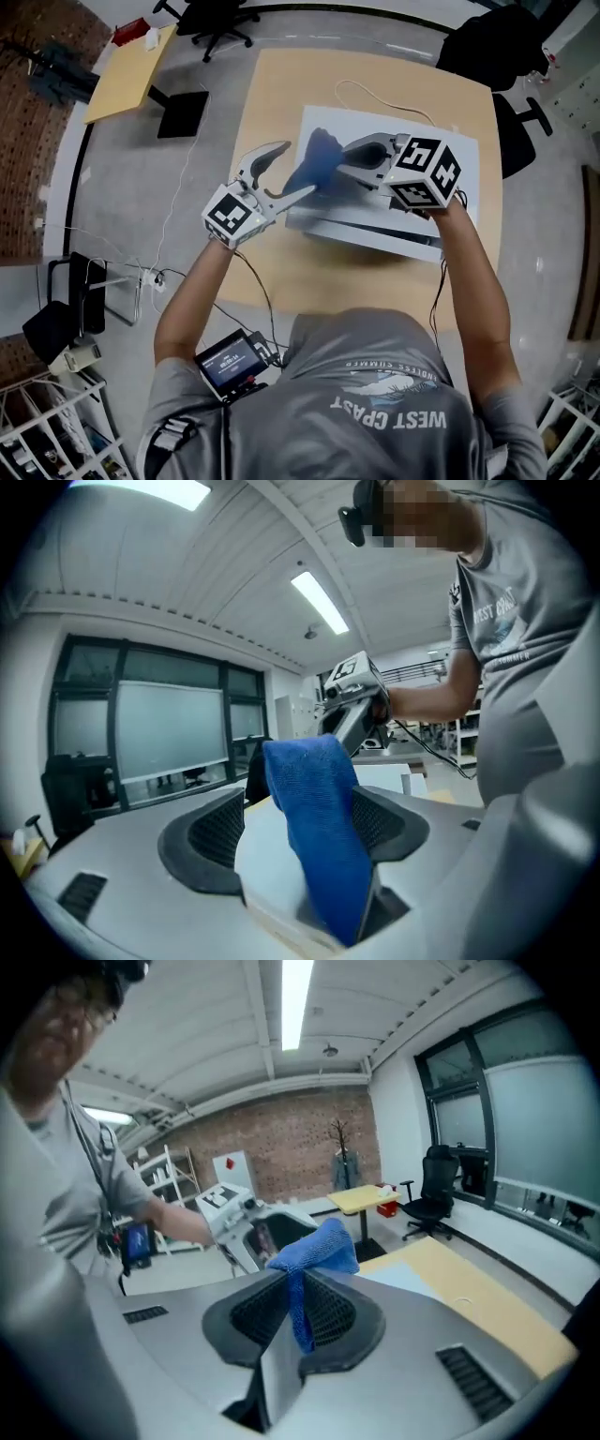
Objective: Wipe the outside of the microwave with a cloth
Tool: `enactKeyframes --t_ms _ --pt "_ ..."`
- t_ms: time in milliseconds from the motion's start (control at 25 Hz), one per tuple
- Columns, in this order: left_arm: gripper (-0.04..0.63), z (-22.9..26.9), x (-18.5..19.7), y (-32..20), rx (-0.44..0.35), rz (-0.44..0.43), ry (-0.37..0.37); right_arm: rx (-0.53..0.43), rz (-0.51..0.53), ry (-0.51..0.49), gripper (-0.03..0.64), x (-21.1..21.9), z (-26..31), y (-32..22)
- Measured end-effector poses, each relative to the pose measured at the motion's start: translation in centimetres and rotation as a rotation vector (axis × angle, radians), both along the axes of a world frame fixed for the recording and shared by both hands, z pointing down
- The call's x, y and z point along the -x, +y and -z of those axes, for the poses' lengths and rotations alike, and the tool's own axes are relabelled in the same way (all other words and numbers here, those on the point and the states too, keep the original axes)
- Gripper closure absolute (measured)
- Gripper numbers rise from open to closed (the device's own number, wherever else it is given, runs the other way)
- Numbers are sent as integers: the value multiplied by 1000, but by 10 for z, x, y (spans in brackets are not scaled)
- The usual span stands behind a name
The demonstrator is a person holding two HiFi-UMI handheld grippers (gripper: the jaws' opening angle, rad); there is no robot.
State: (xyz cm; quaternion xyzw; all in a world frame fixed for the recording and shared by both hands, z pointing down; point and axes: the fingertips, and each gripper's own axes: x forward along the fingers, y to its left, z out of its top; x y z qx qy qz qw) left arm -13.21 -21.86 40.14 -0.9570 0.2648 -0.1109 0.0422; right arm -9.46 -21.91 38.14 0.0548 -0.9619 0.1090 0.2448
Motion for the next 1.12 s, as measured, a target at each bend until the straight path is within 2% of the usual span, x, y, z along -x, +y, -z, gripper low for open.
enactKeyframes --t_ms 120,160,200,240,320,400,520,600,680,760,840,1000,1120 --pt "250 9 -22 -6 -48 -146 -35 152 -11 -197 565 29 29 5" --pt "252 12 -25 -7 -62 -168 -36 199 -23 -258 565 34 36 3" --pt "288 14 -27 -10 -75 -175 -30 234 -36 -310 563 37 41 0" --pt "440 17 -26 -13 -85 -169 -16 253 -50 -355 563 38 45 -3" --pt "479 21 -18 -22 -87 -134 26 262 -99 -428 557 36 52 -13" --pt "489 20 -5 -35 -67 -75 76 243 -184 -497 483 27 58 -29" --pt "492 -7 30 -68 15 67 122 156 -361 -573 477 -4 67 -55" --pt "492 -49 59 -102 128 205 127 106 -444 -591 477 -28 72 -64" --pt "492 -99 74 -129 244 282 85 86 -479 -585 479 -45 73 -66" --pt "492 -138 67 -138 291 248 14 73 -492 -552 479 -52 69 -64" --pt "492 -156 53 -129 302 173 -1 62 -490 -501 479 -53 62 -61" --pt "503 -157 57 -74 367 82 107 24 -439 -404 479 -39 50 -55" --pt "503 -167 65 -6 496 27 185 0 -379 -367 479 -26 47 -50"
